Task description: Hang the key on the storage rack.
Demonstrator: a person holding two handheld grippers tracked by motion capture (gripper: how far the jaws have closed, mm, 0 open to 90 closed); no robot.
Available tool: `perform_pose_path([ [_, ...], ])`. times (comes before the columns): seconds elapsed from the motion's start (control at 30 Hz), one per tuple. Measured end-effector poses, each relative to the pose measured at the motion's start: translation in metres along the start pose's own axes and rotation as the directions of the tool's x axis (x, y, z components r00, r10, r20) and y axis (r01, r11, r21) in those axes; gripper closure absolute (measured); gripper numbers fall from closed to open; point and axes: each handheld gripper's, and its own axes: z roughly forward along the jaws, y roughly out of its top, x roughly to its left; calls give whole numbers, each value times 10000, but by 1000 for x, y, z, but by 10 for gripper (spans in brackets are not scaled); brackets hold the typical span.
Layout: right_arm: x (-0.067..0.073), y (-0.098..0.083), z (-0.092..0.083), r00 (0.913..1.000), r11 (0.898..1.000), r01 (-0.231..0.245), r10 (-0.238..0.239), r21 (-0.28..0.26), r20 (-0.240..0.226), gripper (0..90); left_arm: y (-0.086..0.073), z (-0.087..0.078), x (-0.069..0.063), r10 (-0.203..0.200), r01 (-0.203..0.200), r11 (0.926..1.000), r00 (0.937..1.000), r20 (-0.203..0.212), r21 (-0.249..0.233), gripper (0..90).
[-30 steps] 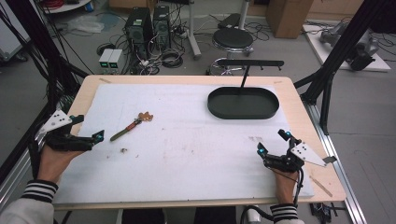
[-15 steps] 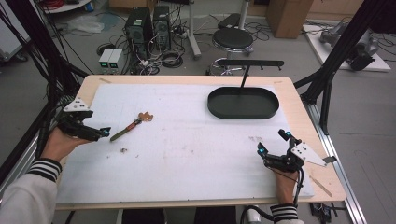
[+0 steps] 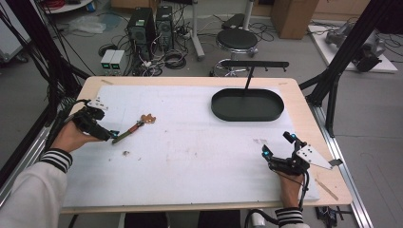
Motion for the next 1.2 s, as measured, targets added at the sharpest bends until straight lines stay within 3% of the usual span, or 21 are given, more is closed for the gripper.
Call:
perform_pose_path([
  [0.17, 0, 0, 0, 10000, 10000, 9, -9, 3, -2, 3, 10, 7, -2, 99, -107, 9993, 9997, 237, 353, 93],
  [0.2, 0, 0, 0, 10000, 10000, 11, -11, 1, -1, 3, 13, 10, -2, 242, -247, 9980, 9997, 92, 587, 107],
  [0.37, 0, 0, 0, 10000, 10000, 4, -4, 0, -9, 3, 17, 17, -2, 209, -234, 9944, 9995, 249, 1030, 121],
  [0.5, 0, 0, 0, 10000, 10000, -8, 8, 6, -7, 3, 18, 25, -4, 219, -276, 9876, 9990, 384, 1546, 135],
  [0.53, 0, 0, 0, 10000, 10000, -12, 12, -1, -12, 3, 17, 29, -4, 270, -352, 9825, 9985, 475, 1831, 135],
  [0.8, 0, 0, 0, 10000, 10000, -7, 7, -3, -19, 3, 16, 36, -7, 233, -358, 9729, 9981, 573, 2283, 176],
  [0.97, 0, 0, 0, 10000, 10000, -4, 4, -8, -16, 3, 15, 42, -7, 108, -269, 9624, 9981, 611, 2702, 245],
  [1.2, 0, 0, 0, 10000, 10000, -17, 17, -14, -8, 3, 16, 48, -9, 12, -197, 9558, 9980, 632, 2933, 337],
])
